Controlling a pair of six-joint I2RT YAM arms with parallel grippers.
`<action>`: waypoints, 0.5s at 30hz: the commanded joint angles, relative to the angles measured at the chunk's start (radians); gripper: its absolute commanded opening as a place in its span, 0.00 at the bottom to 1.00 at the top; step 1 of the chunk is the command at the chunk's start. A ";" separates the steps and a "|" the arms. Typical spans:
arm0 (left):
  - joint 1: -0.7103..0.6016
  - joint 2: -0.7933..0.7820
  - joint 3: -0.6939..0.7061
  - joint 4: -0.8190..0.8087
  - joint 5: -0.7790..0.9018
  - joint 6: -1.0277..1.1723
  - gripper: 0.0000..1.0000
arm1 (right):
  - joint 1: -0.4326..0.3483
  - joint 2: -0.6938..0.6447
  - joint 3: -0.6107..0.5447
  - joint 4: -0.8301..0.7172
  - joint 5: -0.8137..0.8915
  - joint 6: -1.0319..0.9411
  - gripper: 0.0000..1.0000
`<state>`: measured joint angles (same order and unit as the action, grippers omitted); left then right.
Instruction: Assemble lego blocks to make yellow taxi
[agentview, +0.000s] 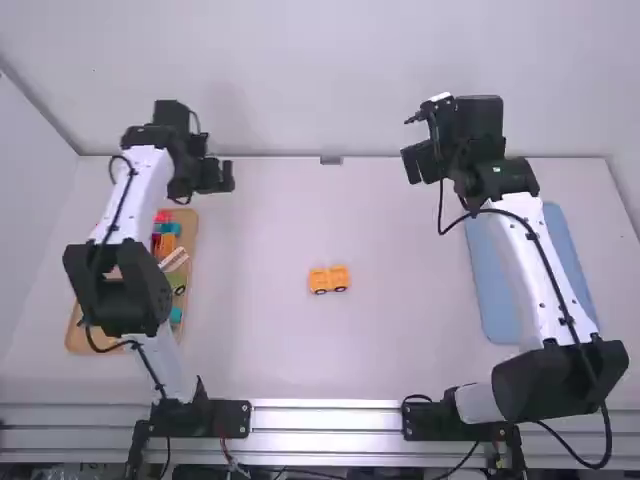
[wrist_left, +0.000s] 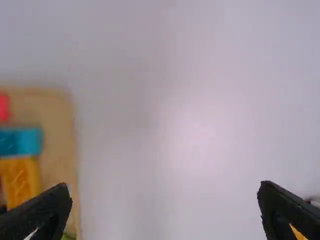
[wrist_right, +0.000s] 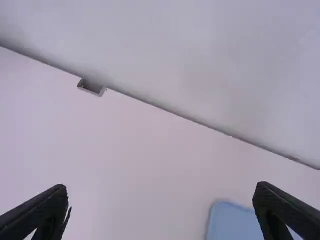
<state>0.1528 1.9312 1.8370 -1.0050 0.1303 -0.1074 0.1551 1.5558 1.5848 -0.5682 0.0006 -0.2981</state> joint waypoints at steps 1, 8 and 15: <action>0.097 -0.021 -0.011 -0.029 0.000 -0.270 0.99 | 0.004 0.008 0.037 0.009 -0.001 0.001 0.98; 0.324 -0.021 -0.045 -0.092 0.000 -0.575 0.99 | 0.002 0.008 0.037 0.022 -0.001 0.002 0.98; 0.496 -0.021 -0.092 -0.241 -0.103 -1.094 0.99 | 0.002 0.008 0.037 0.022 -0.001 0.001 0.98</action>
<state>0.6033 1.9312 1.7668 -1.1946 0.0940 -0.8631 0.1551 1.5558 1.5848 -0.5495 0.0013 -0.2981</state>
